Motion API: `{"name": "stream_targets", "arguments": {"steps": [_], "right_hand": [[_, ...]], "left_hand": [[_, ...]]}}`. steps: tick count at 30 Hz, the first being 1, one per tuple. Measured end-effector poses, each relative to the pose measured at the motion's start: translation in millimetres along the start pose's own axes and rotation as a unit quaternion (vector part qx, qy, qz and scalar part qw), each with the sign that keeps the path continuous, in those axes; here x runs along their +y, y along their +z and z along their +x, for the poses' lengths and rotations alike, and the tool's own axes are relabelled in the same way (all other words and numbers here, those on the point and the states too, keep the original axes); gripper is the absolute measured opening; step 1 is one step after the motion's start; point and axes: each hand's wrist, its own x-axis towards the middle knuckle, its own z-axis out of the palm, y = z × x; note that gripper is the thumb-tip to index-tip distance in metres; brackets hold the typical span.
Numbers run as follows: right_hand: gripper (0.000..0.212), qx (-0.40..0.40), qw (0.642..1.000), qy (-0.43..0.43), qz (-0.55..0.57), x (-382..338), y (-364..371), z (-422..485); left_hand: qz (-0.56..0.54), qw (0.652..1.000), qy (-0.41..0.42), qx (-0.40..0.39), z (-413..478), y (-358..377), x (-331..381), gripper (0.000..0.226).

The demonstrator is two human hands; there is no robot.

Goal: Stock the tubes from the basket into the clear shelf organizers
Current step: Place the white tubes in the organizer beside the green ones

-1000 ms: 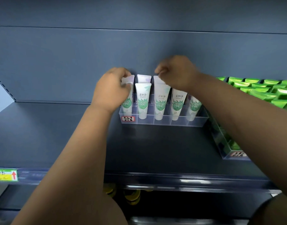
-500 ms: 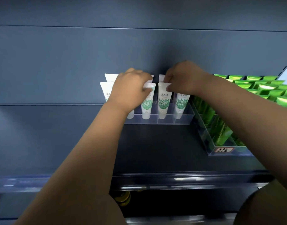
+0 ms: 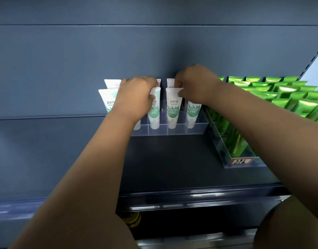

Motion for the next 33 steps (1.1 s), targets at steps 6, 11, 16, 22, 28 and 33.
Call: {"name": "stream_targets", "arguments": {"steps": [6,11,16,22,28,33], "right_hand": [[0.02,0.008,1.0,0.012,-0.015,-2,1,-1],[0.023,0.012,1.0,0.008,-0.013,-5,2,-1],[0.026,0.004,1.0,0.008,-0.001,-3,0,-5],[0.027,0.006,1.0,0.023,-0.005,1,-4,-9],[0.032,-0.021,0.997,0.067,-0.019,18,-15,-24],[0.021,-0.032,0.996,0.072,-0.051,30,-8,-27]], "left_hand": [[0.02,1.0,0.018,-0.005,1,1,4,0.025],[0.025,0.999,0.025,-0.006,-1,2,3,0.026],[0.021,1.0,0.022,-0.002,-1,1,4,0.026],[0.002,1.0,0.009,0.003,-3,0,5,0.029],[-0.015,1.0,0.004,0.012,-1,-1,5,0.032],[-0.009,0.999,0.022,0.027,-1,3,16,0.029]]}}
